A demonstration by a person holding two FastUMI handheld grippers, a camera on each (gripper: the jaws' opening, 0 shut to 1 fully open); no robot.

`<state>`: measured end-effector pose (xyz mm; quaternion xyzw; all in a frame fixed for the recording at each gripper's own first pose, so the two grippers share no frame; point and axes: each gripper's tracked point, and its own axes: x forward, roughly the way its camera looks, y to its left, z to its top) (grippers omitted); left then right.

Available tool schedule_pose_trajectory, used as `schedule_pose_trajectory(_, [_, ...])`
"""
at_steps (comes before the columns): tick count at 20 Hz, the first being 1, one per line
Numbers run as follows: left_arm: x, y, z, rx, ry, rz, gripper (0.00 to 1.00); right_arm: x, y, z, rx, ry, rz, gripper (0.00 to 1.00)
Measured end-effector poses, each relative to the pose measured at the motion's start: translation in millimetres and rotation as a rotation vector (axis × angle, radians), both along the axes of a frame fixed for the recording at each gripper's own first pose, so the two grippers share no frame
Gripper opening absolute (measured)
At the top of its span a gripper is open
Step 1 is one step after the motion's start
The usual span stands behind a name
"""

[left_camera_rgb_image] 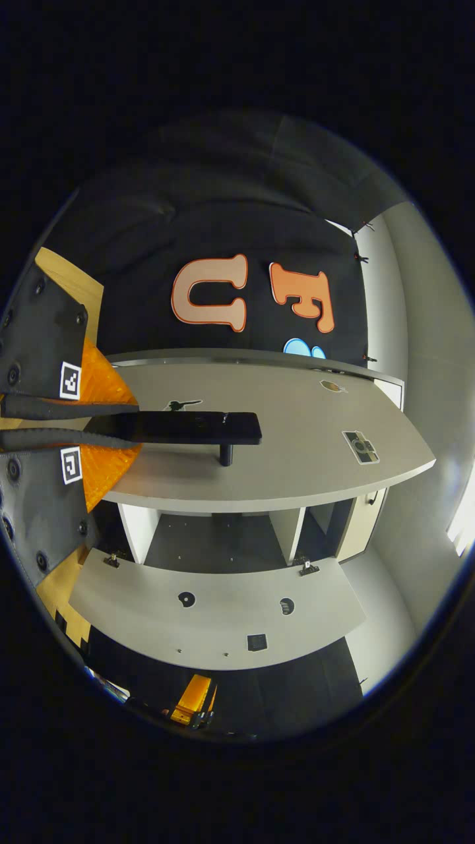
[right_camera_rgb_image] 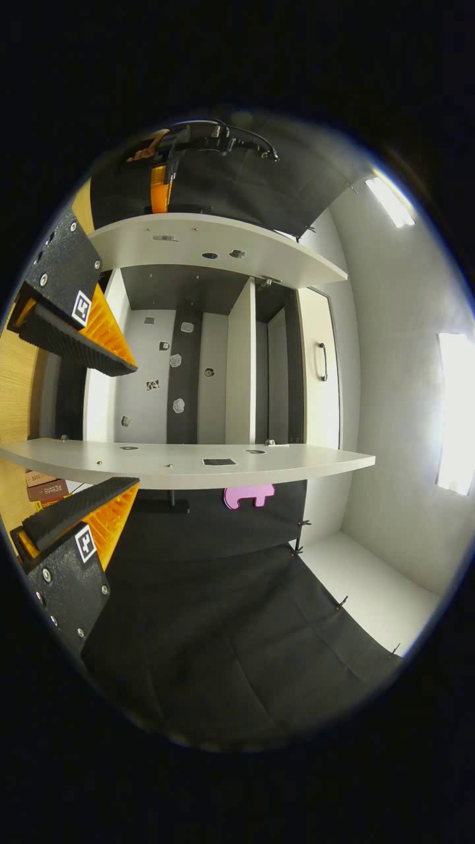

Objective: Open the right door of the double-door shoe cabinet with the right hand, and open the left door with the left hand.

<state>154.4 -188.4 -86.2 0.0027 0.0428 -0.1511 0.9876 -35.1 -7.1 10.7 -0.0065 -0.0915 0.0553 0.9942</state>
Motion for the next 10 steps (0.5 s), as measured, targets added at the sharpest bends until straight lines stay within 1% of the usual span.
schedule_pose_trajectory(1, [0, 6, 0, 0.011, -0.001, 0.018, 0.12, 1, 1, 0, -0.001, 0.0, 0.001, 0.93])
schedule_pose_trajectory(2, [0, 10, 0, 0.019, -0.004, 0.032, 0.08, 3, 2, 1, 0.0, -0.001, 0.005, 0.93])
schedule_pose_trajectory(8, [-1, 25, 1, 0.015, 0.005, 0.077, 0.08, 8, 17, -3, 0.007, 0.005, 0.034, 0.93])
schedule_pose_trajectory(9, [-1, 28, 1, 0.014, 0.005, 0.086, 0.08, 9, 20, -5, 0.003, 0.008, 0.039, 0.97])
schedule_pose_trajectory(10, [-1, 30, 0, 0.016, 0.006, 0.095, 0.08, 11, 22, -6, 0.001, 0.011, 0.043, 0.93])
